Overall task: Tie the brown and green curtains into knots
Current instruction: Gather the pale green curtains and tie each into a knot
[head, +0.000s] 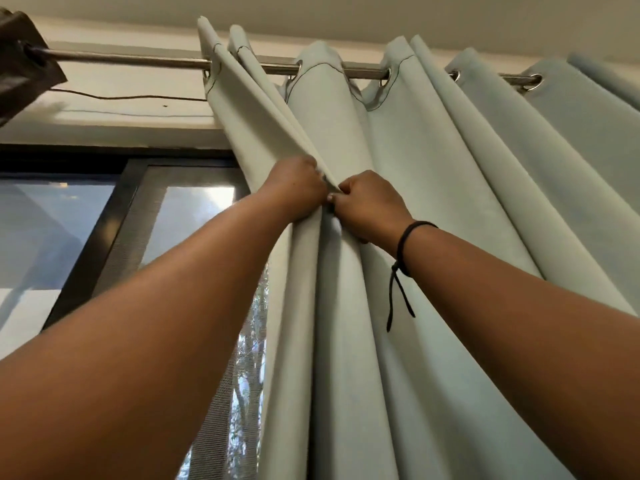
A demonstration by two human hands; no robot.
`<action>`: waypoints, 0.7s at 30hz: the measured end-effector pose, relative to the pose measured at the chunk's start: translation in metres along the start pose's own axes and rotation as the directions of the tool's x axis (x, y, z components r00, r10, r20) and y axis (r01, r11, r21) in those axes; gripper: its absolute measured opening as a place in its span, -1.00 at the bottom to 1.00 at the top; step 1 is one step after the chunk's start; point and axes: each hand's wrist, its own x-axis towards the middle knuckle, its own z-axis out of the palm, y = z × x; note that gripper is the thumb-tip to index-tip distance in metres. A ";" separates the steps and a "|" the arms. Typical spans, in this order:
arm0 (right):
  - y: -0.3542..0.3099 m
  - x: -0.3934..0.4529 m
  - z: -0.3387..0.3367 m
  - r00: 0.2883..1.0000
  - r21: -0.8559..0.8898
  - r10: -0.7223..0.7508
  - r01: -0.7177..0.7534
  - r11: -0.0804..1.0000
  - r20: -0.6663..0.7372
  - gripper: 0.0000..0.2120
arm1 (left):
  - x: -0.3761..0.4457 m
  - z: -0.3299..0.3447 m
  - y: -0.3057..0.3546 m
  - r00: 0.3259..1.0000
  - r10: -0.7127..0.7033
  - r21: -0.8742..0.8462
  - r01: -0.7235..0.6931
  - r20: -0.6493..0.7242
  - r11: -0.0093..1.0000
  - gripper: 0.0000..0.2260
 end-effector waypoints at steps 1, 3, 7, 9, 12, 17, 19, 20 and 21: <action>-0.002 -0.001 0.003 0.999 0.044 -0.037 0.038 0.998 -0.018 -0.65 | -0.001 0.004 0.002 1.000 -0.011 -0.054 0.011 -0.006 0.998 -0.85; -0.009 -0.007 0.010 0.993 0.132 -0.112 0.116 0.984 -0.039 -0.60 | -0.002 0.002 -0.010 0.998 -0.056 -0.230 0.049 -0.024 0.972 -0.88; -0.036 -0.022 0.029 0.963 0.321 -0.244 0.196 0.927 0.117 -0.73 | -0.016 -0.022 -0.049 0.990 -0.142 -0.504 0.124 0.003 0.855 -0.81; -0.053 -0.027 0.034 0.911 0.359 -0.276 0.159 0.920 0.306 -0.80 | -0.025 -0.034 -0.066 0.984 -0.170 -0.481 0.172 0.049 0.860 -0.54; -0.057 -0.021 0.034 0.877 0.263 -0.137 0.013 0.965 0.460 -0.60 | -0.026 -0.052 -0.094 0.968 -0.245 -0.350 0.247 0.053 0.904 -0.44; -0.026 -0.006 0.034 0.959 -0.564 0.196 -0.279 0.777 -0.204 -0.15 | -0.027 -0.076 -0.122 0.973 -0.231 -0.117 0.227 -0.019 0.967 -0.66; -0.020 -0.004 0.033 0.911 -0.424 0.362 -0.412 0.806 -0.197 0.03 | -0.031 -0.081 -0.130 0.979 -0.199 -0.083 0.195 -0.039 0.977 -0.71; -0.017 -0.001 0.030 0.879 -0.284 0.448 -0.476 0.832 -0.163 0.05 | -0.032 -0.081 -0.132 0.981 -0.192 -0.079 0.189 -0.033 0.979 -0.72; -0.017 0.002 0.027 0.858 -0.139 0.501 -0.513 0.847 -0.114 0.02 | -0.034 -0.083 -0.135 0.982 -0.190 -0.089 0.187 -0.023 0.978 -0.72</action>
